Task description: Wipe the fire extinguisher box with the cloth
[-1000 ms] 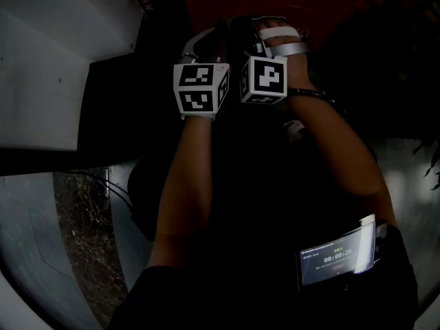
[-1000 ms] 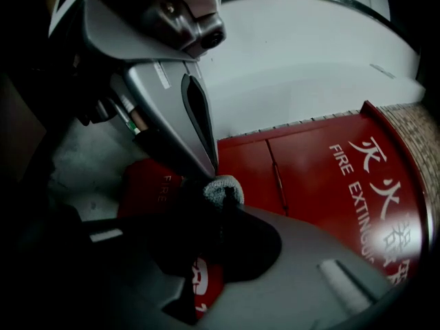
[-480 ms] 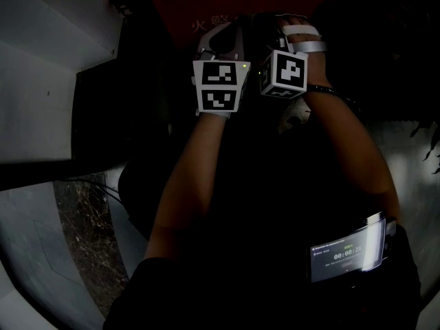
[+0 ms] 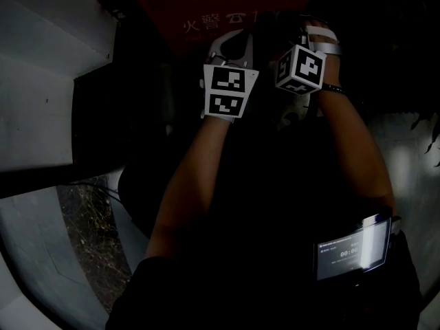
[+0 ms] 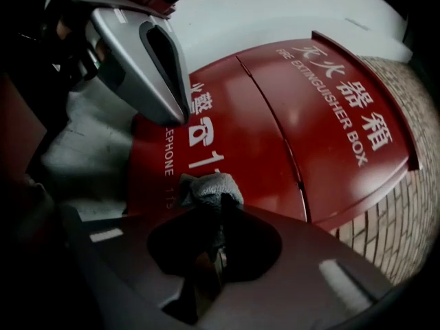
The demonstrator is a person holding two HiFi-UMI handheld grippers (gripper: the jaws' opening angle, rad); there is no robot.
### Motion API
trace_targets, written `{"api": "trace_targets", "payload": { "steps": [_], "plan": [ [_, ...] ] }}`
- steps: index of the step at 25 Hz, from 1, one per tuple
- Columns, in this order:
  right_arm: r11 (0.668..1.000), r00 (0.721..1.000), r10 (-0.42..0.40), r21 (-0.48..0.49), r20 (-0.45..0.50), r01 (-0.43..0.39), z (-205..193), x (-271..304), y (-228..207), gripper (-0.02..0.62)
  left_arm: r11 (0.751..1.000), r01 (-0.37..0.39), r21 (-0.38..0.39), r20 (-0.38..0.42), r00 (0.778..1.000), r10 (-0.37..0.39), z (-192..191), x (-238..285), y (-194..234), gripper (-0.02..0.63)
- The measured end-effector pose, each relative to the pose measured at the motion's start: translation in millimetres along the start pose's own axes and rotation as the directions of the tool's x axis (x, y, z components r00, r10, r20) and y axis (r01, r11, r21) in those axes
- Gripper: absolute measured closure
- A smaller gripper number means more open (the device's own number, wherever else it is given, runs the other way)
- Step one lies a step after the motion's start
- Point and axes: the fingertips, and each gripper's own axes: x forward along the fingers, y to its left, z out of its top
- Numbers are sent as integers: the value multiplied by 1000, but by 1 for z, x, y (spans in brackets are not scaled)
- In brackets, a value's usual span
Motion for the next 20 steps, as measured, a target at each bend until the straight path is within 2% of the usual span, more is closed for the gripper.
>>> {"api": "trace_targets", "payload": {
  "steps": [4,9,17,20],
  "plan": [
    [999,998,-15,49,-53,17,-23,-2,-7,560,999,-24,-23,-17,1000,24,-9,-7,13,606],
    [997,996,-21,71,-83,27,-35,-3,-8,560,995,-31,-94,-48,998,27,-17,-16,20,606],
    [989,989,-17,141,-147,38,-58,-8,-13,560,991,-60,-117,-73,996,52,-26,-23,32,606],
    [986,990,-27,160,-136,49,-53,-18,-14,560,988,-74,-135,-85,994,63,-32,-29,37,606]
  ]
}}
